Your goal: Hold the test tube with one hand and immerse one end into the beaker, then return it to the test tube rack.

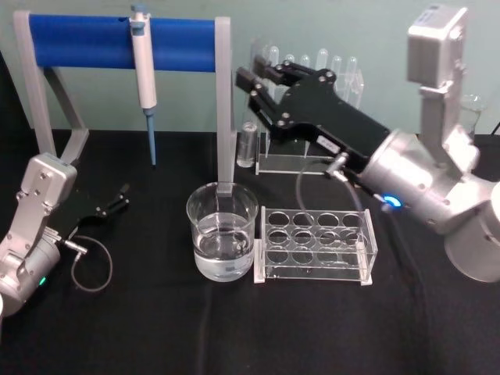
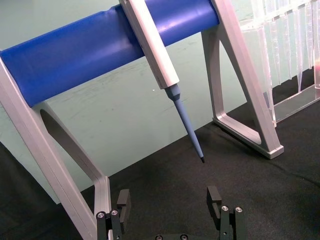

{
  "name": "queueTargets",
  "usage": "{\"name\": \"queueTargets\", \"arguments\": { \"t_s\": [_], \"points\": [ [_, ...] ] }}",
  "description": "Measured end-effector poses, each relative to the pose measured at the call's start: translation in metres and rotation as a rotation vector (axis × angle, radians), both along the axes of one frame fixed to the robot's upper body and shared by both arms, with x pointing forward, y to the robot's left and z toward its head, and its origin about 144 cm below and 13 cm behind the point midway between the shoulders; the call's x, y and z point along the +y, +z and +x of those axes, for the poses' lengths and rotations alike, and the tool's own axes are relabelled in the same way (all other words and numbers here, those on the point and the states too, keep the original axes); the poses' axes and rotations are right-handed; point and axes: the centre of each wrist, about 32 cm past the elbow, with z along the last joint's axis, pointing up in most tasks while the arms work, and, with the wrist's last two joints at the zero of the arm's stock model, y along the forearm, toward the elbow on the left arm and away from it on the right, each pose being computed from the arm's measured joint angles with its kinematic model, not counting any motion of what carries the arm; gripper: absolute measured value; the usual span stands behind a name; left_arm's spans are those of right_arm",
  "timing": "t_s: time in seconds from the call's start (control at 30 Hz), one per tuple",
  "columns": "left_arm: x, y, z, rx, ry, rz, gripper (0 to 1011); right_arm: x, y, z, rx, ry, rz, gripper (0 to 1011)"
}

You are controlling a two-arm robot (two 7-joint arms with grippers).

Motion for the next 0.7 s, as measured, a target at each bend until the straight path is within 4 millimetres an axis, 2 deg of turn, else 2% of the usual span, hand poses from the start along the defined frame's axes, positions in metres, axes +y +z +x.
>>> {"name": "queueTargets", "arguments": {
  "t_s": [0.2,0.4,0.7],
  "points": [
    [0.0,0.0,0.0,0.0,0.0,0.0,1000,-0.018,0.001,-0.015,0.023,-0.049,-0.025,224],
    [0.0,0.0,0.0,0.0,0.0,0.0,1000,-0.038,-0.016,-0.026,0.077,-0.103,-0.054,224],
    [0.0,0.0,0.0,0.0,0.0,0.0,1000,-0.047,-0.04,-0.029,0.143,-0.136,-0.073,224]
  ]
}}
